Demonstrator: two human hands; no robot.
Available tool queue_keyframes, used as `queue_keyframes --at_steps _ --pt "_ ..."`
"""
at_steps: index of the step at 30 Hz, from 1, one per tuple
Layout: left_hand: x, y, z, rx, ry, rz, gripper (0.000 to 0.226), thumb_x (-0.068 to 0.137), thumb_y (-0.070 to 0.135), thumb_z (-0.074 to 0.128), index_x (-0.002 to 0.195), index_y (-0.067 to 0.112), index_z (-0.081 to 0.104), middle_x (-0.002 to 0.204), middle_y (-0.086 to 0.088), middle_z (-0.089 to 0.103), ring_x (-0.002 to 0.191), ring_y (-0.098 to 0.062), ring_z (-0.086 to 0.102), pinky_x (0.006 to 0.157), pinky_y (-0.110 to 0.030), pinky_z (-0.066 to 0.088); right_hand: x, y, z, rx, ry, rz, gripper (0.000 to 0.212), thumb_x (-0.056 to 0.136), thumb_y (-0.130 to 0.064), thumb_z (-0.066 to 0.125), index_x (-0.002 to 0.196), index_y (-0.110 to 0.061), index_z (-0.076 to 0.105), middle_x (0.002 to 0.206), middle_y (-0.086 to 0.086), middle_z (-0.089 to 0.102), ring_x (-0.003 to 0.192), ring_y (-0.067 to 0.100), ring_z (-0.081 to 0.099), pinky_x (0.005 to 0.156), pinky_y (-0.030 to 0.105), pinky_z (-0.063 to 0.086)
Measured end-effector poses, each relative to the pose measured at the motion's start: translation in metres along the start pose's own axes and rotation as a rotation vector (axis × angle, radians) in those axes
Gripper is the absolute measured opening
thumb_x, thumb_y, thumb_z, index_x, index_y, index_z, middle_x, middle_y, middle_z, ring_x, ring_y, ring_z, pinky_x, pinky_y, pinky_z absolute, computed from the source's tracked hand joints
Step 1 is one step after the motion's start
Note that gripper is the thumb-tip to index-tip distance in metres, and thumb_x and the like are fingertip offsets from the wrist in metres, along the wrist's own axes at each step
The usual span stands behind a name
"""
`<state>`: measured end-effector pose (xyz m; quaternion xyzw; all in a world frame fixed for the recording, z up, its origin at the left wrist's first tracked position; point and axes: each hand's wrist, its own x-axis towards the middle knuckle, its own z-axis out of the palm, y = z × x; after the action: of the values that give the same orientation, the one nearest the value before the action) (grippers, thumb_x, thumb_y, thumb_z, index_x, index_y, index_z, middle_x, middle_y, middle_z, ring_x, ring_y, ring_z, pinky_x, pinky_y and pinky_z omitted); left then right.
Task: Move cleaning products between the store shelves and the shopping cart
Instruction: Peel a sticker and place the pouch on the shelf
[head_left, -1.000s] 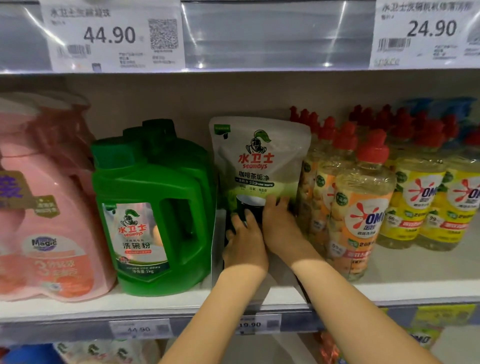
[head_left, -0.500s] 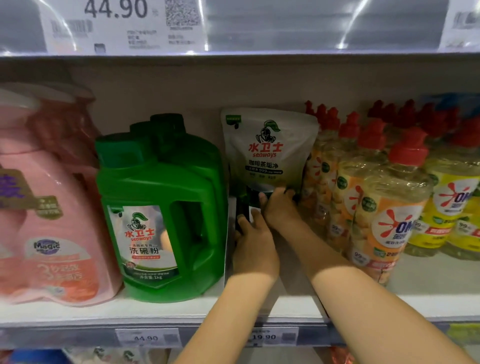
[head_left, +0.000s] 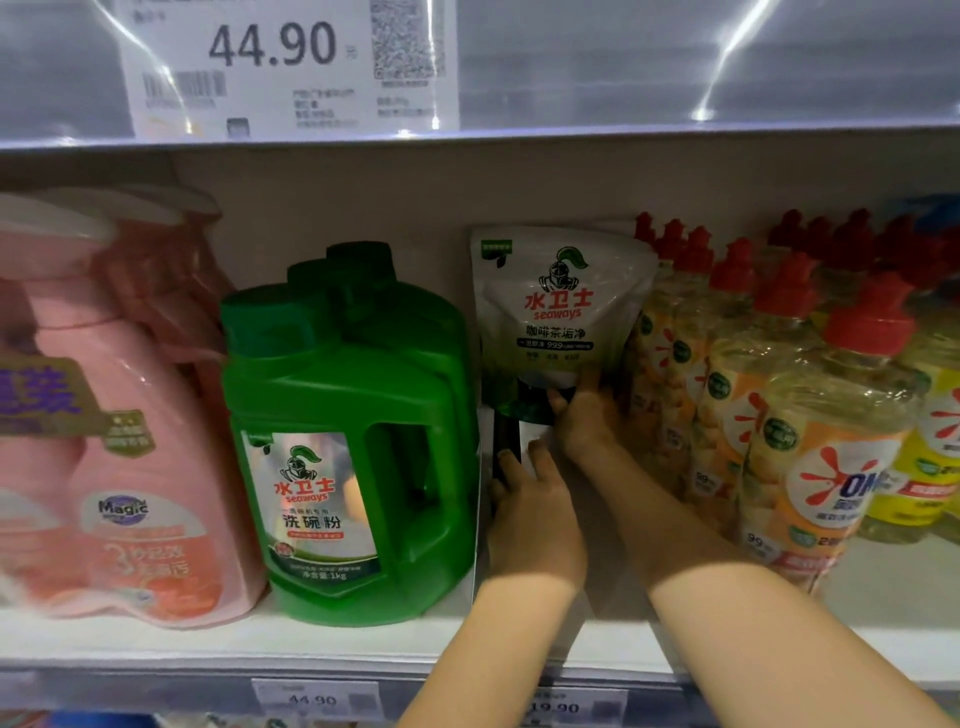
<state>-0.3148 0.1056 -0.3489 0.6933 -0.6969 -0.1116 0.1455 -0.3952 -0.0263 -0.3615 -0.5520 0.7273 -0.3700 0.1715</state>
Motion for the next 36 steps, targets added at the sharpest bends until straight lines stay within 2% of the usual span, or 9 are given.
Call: queue_keyframes --at_steps 6,8,11,13,16,20,23,27,36 --pt "-0.001 -0.001 -0.004 -0.047 -0.024 -0.001 0.056 0.096 0.002 0.037 0.147 0.012 0.018 0.148 -0.017 0.022 0.134 -0.036 0.032 0.101 -0.04 0.038 -0.02 -0.011 -0.009 -0.03 -0.113 0.075 0.065 0.1 -0.034 0.047 0.149 -0.003 0.017 0.152 0.022 0.025 0.134 0.039 0.037 0.107 0.047 0.039" --pt "0.0 0.0 -0.007 -0.107 -0.026 0.009 0.051 0.096 0.003 0.038 0.144 0.011 0.023 0.146 -0.016 0.026 0.133 -0.036 0.035 0.101 -0.041 0.038 -0.034 -0.021 -0.021 0.037 -0.138 0.068 0.061 0.101 -0.032 0.048 0.147 -0.001 0.023 0.153 0.021 0.025 0.135 0.037 0.037 0.107 0.043 0.04" --pt "-0.004 0.004 -0.013 -0.277 -0.012 0.029 0.043 0.098 0.007 0.038 0.14 0.012 0.031 0.144 -0.013 0.033 0.13 -0.033 0.041 0.101 -0.041 0.038 -0.07 -0.032 -0.049 0.195 -0.129 -0.022 0.034 0.1 -0.026 0.049 0.126 -0.004 0.051 0.128 0.017 0.054 0.113 0.026 0.054 0.093 0.033 0.045" --pt "-0.008 0.007 -0.018 -0.399 0.016 0.039 0.039 0.098 0.01 0.04 0.137 0.014 0.038 0.139 -0.011 0.043 0.126 -0.031 0.046 0.097 -0.036 0.039 -0.099 -0.031 -0.066 0.336 -0.111 -0.099 0.013 0.1 -0.023 0.049 0.104 -0.013 0.058 0.104 0.006 0.061 0.097 0.016 0.056 0.087 0.03 0.044" --pt "-0.021 0.009 -0.026 -0.527 0.074 0.073 0.032 0.097 0.013 0.045 0.128 0.017 0.049 0.122 -0.009 0.058 0.114 -0.027 0.055 0.086 -0.029 0.043 -0.132 -0.021 -0.083 0.424 -0.051 -0.159 0.008 0.098 -0.02 0.053 0.095 -0.02 0.06 0.091 -0.007 0.061 0.087 0.006 0.058 0.081 0.02 0.043" --pt "-0.056 0.003 -0.034 -0.731 0.124 0.218 0.03 0.097 0.013 0.048 0.125 0.022 0.057 0.114 -0.001 0.064 0.104 -0.016 0.061 0.092 -0.032 0.051 -0.169 0.003 -0.098 0.552 0.032 -0.289 0.01 0.096 -0.016 0.058 0.093 -0.022 0.065 0.086 -0.008 0.067 0.081 0.001 0.063 0.068 0.012 0.046" --pt "-0.081 -0.005 -0.04 -0.814 0.184 0.283 0.027 0.095 0.014 0.054 0.121 0.021 0.059 0.11 0.005 0.067 0.099 -0.007 0.064 0.089 -0.032 0.055 -0.194 0.011 -0.113 0.642 -0.043 -0.363 0.009 0.095 -0.017 0.059 0.095 -0.021 0.067 0.086 -0.008 0.07 0.084 0.001 0.065 0.067 0.01 0.047" --pt "-0.118 -0.019 -0.047 -0.866 0.286 0.289 0.017 0.094 0.015 0.057 0.11 0.016 0.065 0.096 0.008 0.068 0.088 -0.002 0.065 0.078 -0.02 0.055 -0.219 0.008 -0.121 0.691 -0.189 -0.493 0.01 0.093 -0.013 0.06 0.098 -0.014 0.07 0.089 -0.005 0.07 0.086 0.006 0.067 0.07 0.012 0.05" --pt "-0.215 -0.104 -0.065 -0.995 0.457 0.06 0.021 0.089 0.023 0.063 0.11 0.02 0.065 0.103 0.007 0.069 0.098 -0.015 0.068 0.084 -0.044 0.057 -0.288 -0.03 -0.084 0.822 -0.549 -0.598 0.007 0.088 -0.018 0.066 0.095 -0.02 0.067 0.09 -0.005 0.07 0.086 0.008 0.067 0.075 0.018 0.053"
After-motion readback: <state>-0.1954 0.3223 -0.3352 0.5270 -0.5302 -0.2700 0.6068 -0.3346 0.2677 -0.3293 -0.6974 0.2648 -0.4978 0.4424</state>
